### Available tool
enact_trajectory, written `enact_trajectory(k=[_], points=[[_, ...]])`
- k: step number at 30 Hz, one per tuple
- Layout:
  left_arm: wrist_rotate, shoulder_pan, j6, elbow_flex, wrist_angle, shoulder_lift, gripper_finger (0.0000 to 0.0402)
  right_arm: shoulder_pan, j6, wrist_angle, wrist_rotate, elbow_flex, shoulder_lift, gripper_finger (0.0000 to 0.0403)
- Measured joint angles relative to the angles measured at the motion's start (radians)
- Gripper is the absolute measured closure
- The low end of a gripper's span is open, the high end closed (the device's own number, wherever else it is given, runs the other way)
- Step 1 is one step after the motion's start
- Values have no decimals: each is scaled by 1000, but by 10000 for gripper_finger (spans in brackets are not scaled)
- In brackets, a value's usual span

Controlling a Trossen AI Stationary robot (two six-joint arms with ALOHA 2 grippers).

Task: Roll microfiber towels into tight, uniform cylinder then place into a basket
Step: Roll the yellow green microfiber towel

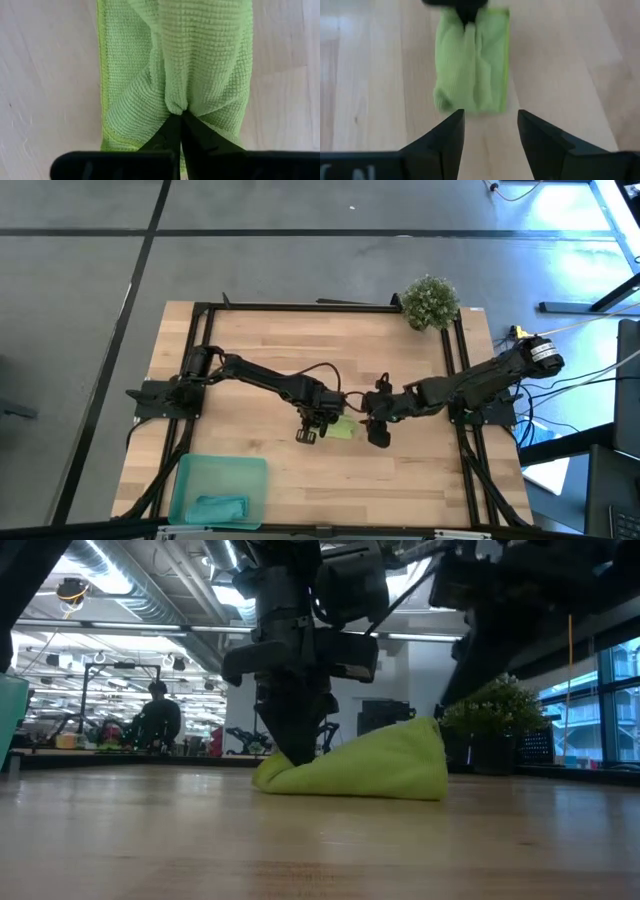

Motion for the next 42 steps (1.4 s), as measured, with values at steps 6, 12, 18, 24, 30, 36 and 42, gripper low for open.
enact_trajectory(k=[6, 12, 18, 24, 30, 36, 42], points=[[1, 1, -1, 0, -5, 0, 400, 14, -61, 213, 3, 0, 91, 218], [7, 3, 0, 0, -11, 0, 399, 14, -108, 332, -55, 0, 212, 218], [7, 5, -2, -1, -11, 0, 399, -18, -87, 328, -49, 2, 287, 218], [7, 5, -3, -1, -11, 0, 400, -44, -88, 347, -46, 2, 340, 218], [6, 8, -2, -1, -11, 0, 395, -49, -89, 360, -37, 5, 383, 218], [4, 11, -9, -1, -11, -1, 400, -49, -89, 358, -35, 5, 401, 218], [-4, 13, -26, 27, -48, -5, 383, -49, -87, 354, -35, 5, 402, 218]])
